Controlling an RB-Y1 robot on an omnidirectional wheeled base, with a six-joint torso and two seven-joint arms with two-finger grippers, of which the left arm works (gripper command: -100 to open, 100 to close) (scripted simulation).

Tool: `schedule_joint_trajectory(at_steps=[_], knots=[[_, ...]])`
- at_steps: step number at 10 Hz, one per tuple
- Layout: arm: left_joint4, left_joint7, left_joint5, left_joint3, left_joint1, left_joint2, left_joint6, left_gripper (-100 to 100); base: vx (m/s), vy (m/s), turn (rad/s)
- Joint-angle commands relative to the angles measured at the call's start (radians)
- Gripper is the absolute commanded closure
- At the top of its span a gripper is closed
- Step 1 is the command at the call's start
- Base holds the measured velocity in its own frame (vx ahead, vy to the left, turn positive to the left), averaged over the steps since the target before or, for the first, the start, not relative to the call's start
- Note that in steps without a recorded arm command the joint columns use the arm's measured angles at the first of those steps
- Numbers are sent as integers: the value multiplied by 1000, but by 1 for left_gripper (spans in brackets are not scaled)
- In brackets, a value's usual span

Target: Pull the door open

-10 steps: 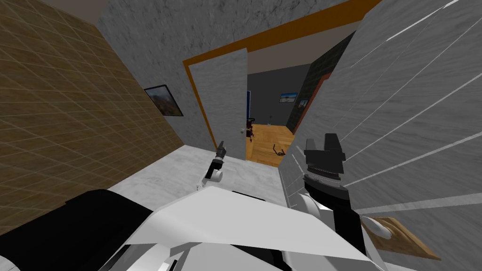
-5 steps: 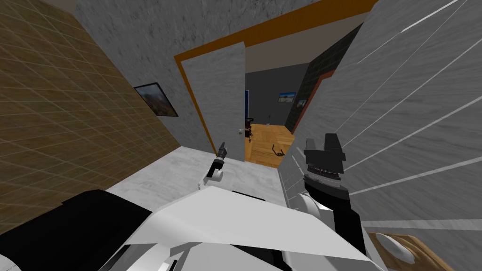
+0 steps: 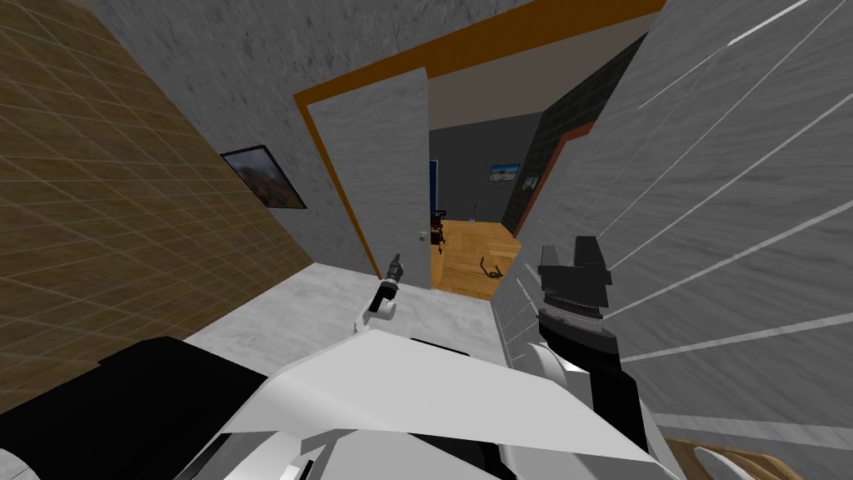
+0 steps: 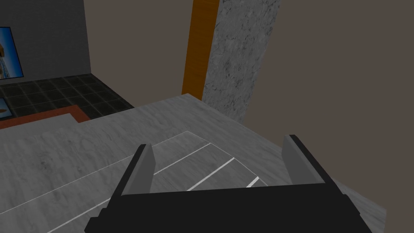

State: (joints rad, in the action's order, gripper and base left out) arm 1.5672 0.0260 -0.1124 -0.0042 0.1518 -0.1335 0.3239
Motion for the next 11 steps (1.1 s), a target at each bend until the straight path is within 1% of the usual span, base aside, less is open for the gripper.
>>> schedule_joint_trajectory(at_steps=[1,3,6,7,11], knots=[[-43,4,1,-2,-22,-3,-6,-100,126,8,-73],[-73,7,2,-4,-36,-6,-9,-100,129,10,-43],[-154,15,3,-8,-75,-13,-18,-100,181,-2,-70],[-167,17,3,-9,-81,-15,-20,-100,166,-2,-40],[-246,25,5,-13,-119,-21,-29,-100,165,23,-46]])
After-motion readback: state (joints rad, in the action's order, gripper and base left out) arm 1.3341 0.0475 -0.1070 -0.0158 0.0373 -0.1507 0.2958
